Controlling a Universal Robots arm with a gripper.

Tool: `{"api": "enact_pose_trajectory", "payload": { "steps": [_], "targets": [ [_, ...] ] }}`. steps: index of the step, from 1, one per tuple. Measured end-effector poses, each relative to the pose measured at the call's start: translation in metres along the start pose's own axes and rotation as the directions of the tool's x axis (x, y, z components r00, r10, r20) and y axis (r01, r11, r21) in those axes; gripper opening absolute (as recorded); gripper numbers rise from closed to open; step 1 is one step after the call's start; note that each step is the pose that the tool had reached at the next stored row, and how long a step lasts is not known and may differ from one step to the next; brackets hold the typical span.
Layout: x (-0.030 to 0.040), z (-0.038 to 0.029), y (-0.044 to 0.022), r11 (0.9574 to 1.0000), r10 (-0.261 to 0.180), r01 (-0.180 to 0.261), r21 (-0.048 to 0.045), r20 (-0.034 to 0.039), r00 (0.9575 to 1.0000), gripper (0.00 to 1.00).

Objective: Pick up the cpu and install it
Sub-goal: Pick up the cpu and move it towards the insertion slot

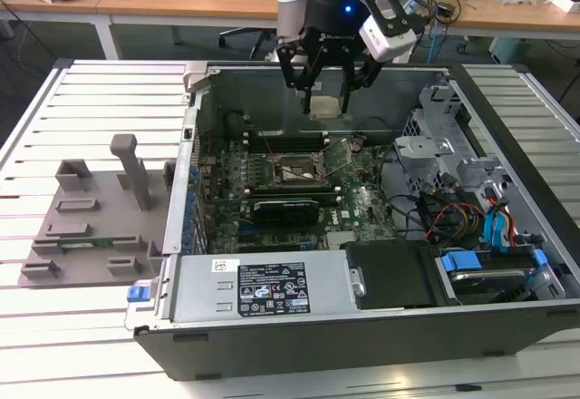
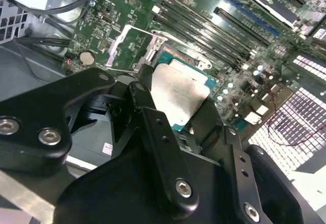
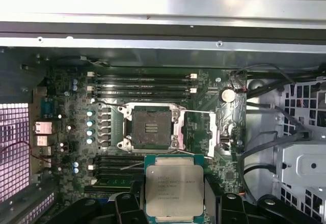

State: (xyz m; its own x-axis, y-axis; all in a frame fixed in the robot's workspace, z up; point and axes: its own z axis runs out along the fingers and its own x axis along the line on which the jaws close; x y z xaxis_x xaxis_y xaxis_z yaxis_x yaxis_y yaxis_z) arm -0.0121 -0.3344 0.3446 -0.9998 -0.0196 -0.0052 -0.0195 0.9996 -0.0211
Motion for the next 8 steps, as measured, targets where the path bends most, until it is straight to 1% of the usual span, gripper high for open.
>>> {"api": "enact_pose_trajectory", "payload": {
  "steps": [3,5,8],
  "targets": [
    [-0.0014,0.0026,0.0038,1.0000,0.000,0.000,0.0016,0.0000,1.0000,0.55],
    [-0.0014,0.0056,0.0082,1.0000,0.000,0.000,0.0039,-0.0001,1.0000,0.55],
    [-0.0011,0.0090,0.0107,1.0000,0.000,0.000,0.0052,0.0000,1.0000,0.55]
  ]
}}
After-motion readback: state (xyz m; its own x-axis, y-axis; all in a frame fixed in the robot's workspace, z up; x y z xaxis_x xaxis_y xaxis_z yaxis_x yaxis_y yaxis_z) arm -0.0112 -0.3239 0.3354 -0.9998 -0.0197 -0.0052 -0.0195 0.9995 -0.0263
